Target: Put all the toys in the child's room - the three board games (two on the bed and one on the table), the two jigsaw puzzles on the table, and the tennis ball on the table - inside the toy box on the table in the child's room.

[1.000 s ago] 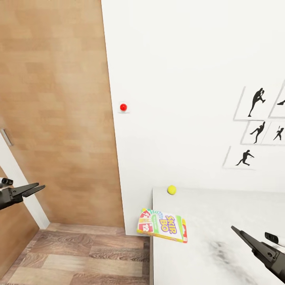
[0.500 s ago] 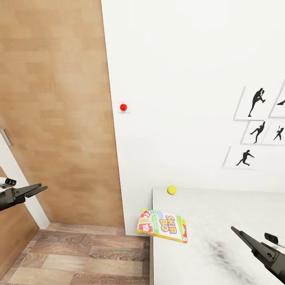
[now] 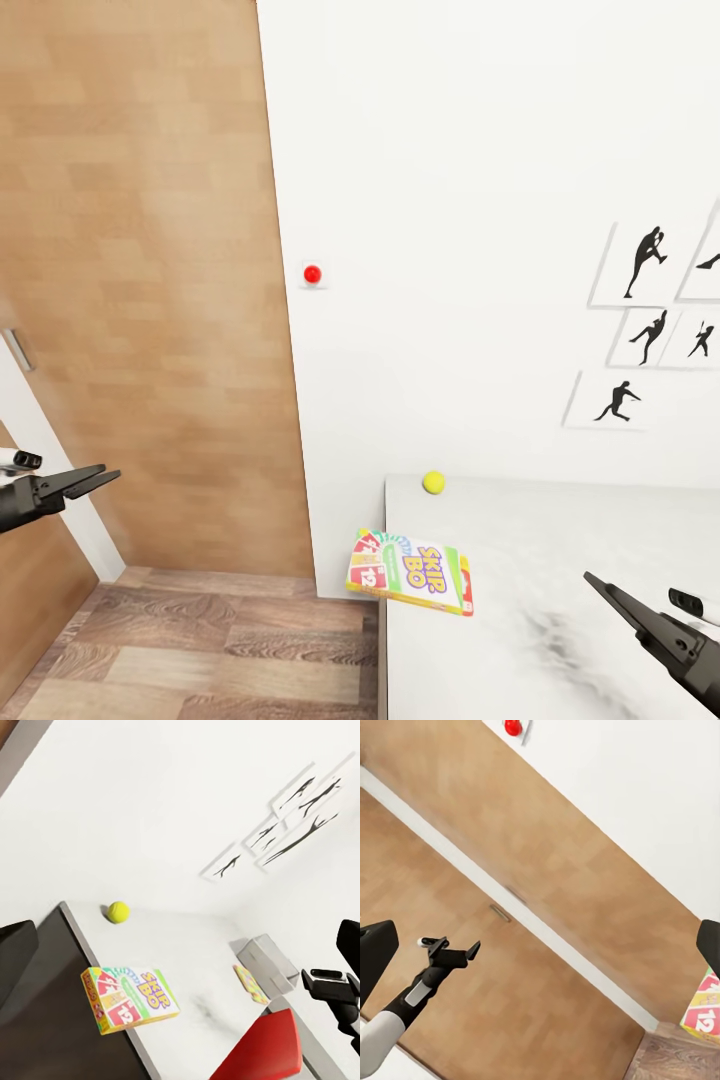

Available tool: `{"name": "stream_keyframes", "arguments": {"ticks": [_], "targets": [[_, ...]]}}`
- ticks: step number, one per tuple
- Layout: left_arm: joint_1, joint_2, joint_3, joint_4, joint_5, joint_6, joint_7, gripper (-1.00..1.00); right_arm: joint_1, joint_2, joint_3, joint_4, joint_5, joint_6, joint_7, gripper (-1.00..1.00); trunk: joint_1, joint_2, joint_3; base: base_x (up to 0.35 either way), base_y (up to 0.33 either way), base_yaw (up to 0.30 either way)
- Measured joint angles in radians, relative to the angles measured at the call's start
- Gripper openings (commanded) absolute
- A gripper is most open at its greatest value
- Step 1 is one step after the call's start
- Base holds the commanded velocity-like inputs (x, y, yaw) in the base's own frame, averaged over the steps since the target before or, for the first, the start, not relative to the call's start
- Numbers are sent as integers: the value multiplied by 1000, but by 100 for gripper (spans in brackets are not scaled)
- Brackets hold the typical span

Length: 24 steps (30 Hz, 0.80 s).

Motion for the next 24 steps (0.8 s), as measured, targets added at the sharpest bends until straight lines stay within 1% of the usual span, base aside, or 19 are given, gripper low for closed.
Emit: {"name": "stream_keyframes", "arguments": {"ticks": [13,18,24], "targets": [[0,-12,-2,0,0,0,0,100,0,1,2,0,1,-2,-3,100,0,0,1,0,0,-6],[0,-13,-3,0,0,0,0,100,0,1,2,0,1,-1,-3,100,0,0,4,0,0,-123],[0,-14,-3,0,0,-1,0,100,0,0,-1,0,0,1,0,100,0,0,10,0,4,-188]]}}
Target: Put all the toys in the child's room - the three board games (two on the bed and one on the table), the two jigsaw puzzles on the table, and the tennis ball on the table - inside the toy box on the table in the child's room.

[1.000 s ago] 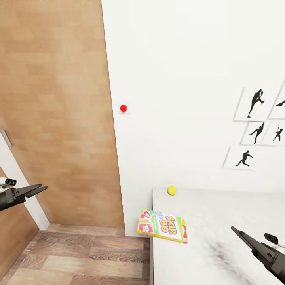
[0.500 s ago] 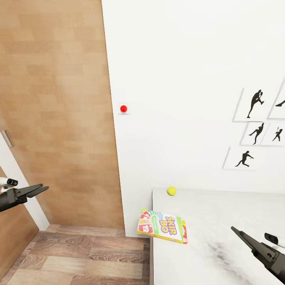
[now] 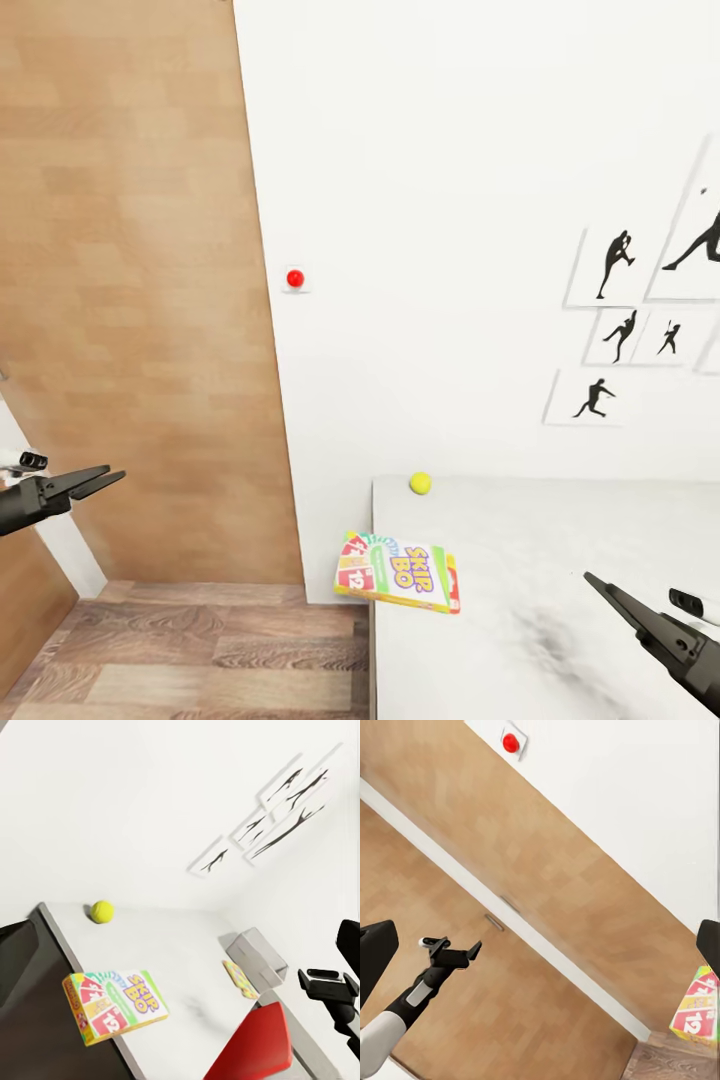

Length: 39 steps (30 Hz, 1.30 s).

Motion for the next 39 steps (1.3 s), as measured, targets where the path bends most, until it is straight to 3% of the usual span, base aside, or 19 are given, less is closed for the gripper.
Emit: {"name": "stream_keyframes", "arguments": {"ticks": [23,39], "targets": [[-1,0,0,-1,0,-1,0,100,0,-1,-4,0,-2,3,1,100,0,-1,26,0,166,-214],[-1,0,0,-1,0,-1,0,100,0,-3,-5,2,-4,6,1,100,0,-2,45,0,259,-216]]}}
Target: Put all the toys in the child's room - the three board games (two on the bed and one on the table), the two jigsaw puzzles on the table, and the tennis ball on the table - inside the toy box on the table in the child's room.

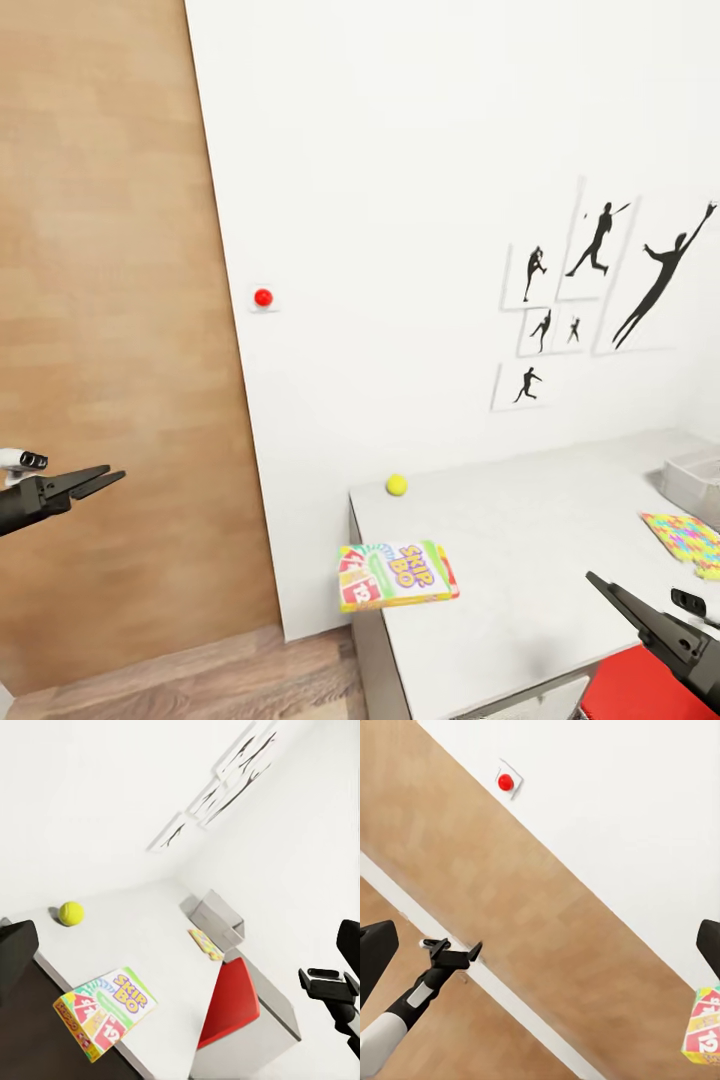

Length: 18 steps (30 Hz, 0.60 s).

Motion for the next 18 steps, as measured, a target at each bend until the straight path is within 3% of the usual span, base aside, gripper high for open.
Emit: {"name": "stream_keyframes", "arguments": {"ticks": [13,18], "targets": [[0,0,-1,0,1,-1,0,100,0,-3,-1,1,0,2,0,100,0,0,16,0,82,-216],[0,0,-23,-1,1,-1,0,100,0,-3,-1,2,0,3,0,100,0,0,22,0,9,-216]]}}
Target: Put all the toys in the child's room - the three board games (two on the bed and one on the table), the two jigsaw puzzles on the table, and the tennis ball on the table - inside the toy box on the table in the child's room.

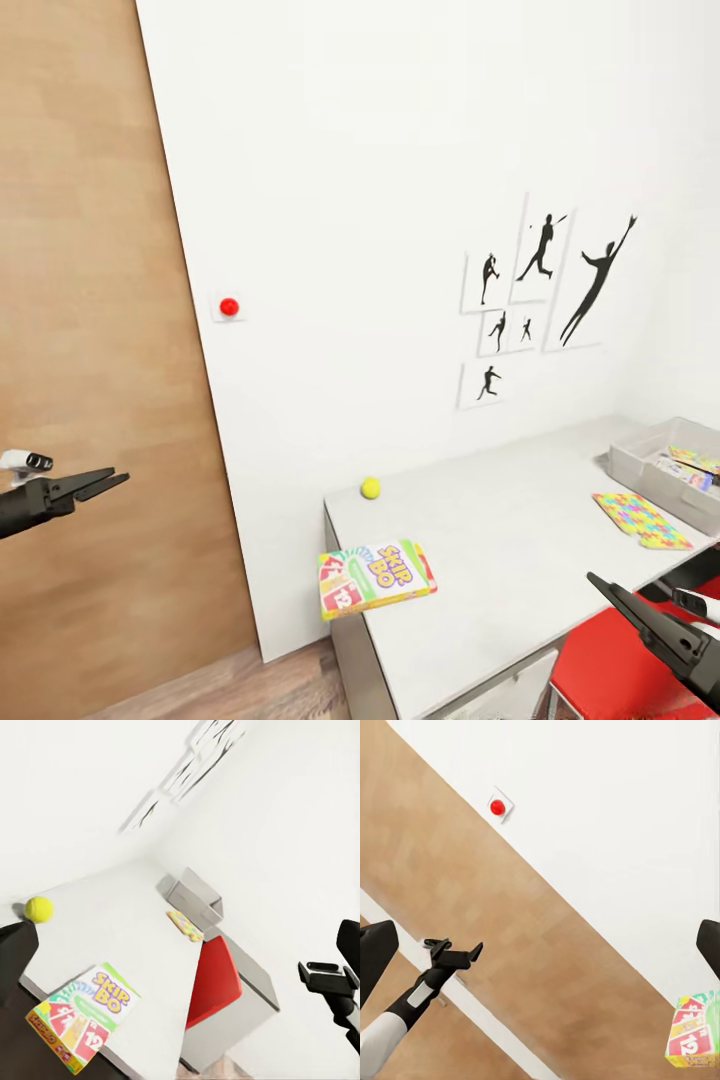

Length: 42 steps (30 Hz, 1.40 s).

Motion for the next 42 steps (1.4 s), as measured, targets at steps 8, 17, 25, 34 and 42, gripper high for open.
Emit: {"name": "stream_keyframes", "arguments": {"ticks": [8,17,25,34,42], "targets": [[0,-11,-54,0,0,5,0,100,0,-3,-1,7,-1,0,-1,100,0,0,10,0,32,-216],[0,-67,-81,1,-4,17,0,100,0,-4,-12,14,-2,1,-3,100,0,0,20,0,185,-194],[0,-85,-135,4,-10,19,0,100,0,-6,-15,16,-1,3,-7,100,0,0,23,0,50,-44],[0,-93,-165,11,-8,20,0,100,0,-9,-15,16,-3,7,-9,100,0,0,21,-26,104,-134],[0,-115,-170,13,-8,26,23,100,0,-10,-15,17,-4,10,-10,100,0,0,15,-61,47,-229]]}}
